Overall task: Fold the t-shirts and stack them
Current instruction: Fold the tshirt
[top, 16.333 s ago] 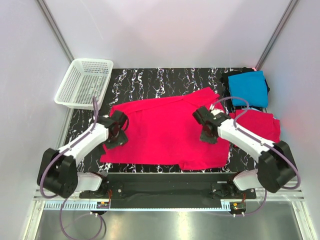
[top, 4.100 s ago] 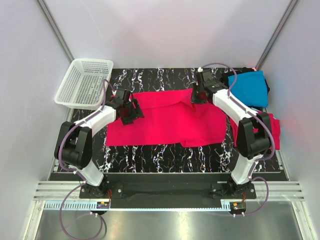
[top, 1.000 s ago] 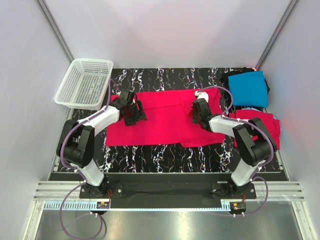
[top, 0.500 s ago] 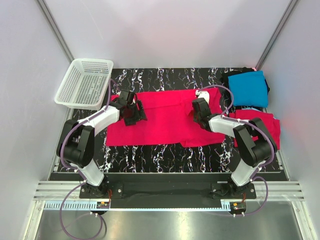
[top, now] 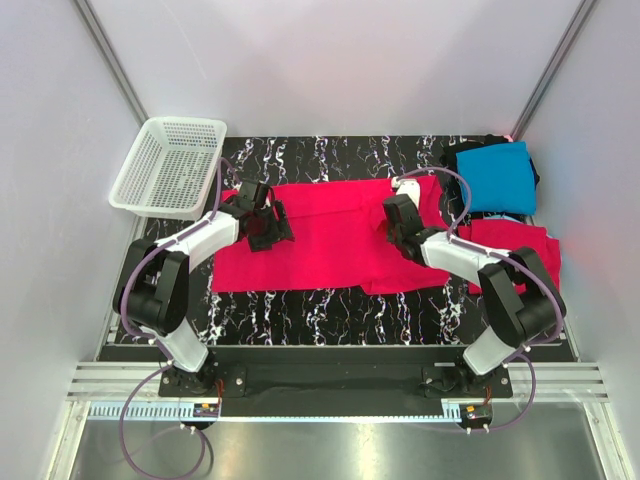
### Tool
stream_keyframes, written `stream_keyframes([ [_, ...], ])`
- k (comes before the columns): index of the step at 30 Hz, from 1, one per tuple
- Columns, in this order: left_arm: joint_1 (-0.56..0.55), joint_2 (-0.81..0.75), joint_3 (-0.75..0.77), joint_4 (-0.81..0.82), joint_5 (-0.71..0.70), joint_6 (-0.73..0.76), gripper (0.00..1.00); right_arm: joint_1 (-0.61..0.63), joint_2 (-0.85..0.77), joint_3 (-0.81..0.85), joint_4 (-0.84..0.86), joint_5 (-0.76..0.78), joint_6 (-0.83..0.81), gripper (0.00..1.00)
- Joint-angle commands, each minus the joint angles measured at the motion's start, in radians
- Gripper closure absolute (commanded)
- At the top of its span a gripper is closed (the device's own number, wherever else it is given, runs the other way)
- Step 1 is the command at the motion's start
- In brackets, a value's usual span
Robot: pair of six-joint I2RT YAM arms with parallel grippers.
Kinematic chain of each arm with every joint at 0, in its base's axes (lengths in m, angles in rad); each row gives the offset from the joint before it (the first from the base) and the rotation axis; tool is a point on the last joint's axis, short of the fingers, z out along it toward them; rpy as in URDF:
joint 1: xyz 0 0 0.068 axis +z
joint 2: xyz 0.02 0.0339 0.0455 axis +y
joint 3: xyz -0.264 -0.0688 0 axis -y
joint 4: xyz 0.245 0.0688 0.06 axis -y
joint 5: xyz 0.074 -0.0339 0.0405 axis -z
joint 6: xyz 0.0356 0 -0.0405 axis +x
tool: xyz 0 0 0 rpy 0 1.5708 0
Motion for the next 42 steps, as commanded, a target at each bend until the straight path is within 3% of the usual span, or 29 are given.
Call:
stream_keyframes([
  [1, -0.004, -0.013, 0.015, 0.031, 0.002, 0.009, 0.28, 0.007, 0.010, 0.043, -0.047, 0.068, 0.028, 0.75],
  [14, -0.004, -0.013, 0.018, 0.029, 0.002, 0.013, 0.28, 0.007, 0.125, 0.088, -0.046, 0.040, 0.029, 0.79],
  [27, -0.004, -0.026, 0.022, 0.018, -0.006, 0.030, 0.28, 0.007, 0.199, 0.135, -0.027, 0.138, 0.039, 0.82],
  [42, -0.004, -0.015, 0.019, 0.018, -0.005, 0.026, 0.28, 0.007, 0.061, 0.086, -0.064, 0.169, 0.066, 0.83],
])
